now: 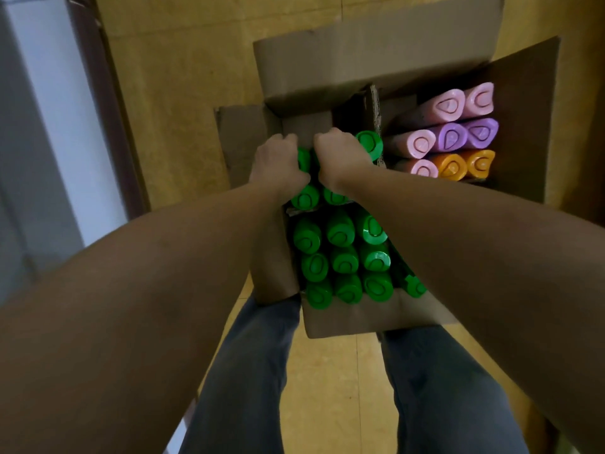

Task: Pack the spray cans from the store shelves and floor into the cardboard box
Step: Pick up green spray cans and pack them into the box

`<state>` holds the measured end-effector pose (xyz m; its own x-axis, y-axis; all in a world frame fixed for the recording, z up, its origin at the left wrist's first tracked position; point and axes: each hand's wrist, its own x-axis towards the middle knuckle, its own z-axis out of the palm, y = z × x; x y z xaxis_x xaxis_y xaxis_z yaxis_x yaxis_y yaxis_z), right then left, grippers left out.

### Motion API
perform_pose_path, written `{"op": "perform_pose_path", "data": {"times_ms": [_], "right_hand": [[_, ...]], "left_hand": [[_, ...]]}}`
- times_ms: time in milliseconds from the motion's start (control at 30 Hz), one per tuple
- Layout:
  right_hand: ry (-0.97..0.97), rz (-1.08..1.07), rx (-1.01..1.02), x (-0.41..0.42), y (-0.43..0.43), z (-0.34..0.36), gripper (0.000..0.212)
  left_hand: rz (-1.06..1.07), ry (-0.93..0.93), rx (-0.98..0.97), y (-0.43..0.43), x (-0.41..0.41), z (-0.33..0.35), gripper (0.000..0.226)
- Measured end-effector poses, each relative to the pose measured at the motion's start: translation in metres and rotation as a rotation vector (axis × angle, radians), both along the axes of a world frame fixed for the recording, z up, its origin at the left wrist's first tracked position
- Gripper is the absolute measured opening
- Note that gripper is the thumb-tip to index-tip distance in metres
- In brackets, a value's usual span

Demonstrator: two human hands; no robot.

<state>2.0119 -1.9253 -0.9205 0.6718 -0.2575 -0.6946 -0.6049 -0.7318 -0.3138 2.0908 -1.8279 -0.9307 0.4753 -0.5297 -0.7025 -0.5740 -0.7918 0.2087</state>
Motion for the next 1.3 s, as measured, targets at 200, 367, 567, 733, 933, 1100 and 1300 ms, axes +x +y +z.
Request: {"op": "perform_pose_path", "data": {"times_ms": [200, 367, 567, 733, 933, 1100, 1300], "right_hand": [[0.022, -0.039, 0.003, 0.0, 0.005, -0.016, 0.043], [0.072, -0.099, 0.07, -0.011, 0.008, -0.007, 0.078], [0.073, -0.122, 0.032, -0.023, 0.01, 0.051, 0.079], [0.027, -0.138, -0.034, -0.011, -0.005, 0.13, 0.071], [-0.058, -0.144, -0.166, 0.021, -0.031, 0.257, 0.072], [-0.134, -0.184, -0.339, 0.046, -0.053, 0.377, 0.07], [-0.242, -0.238, -0.53, 0.077, -0.071, 0.521, 0.062]], "left_hand": [[0.142, 0.014, -0.044, 0.009, -0.004, -0.011, 0.055], [0.262, 0.101, -0.076, 0.013, -0.009, 0.007, 0.081], [0.179, 0.079, -0.051, 0.02, -0.012, 0.061, 0.089], [0.065, -0.01, -0.063, -0.003, 0.007, 0.14, 0.087], [0.025, -0.09, -0.122, -0.04, 0.041, 0.272, 0.087], [-0.004, -0.208, -0.222, -0.065, 0.074, 0.4, 0.087], [-0.088, -0.365, -0.405, -0.077, 0.11, 0.55, 0.082]]}}
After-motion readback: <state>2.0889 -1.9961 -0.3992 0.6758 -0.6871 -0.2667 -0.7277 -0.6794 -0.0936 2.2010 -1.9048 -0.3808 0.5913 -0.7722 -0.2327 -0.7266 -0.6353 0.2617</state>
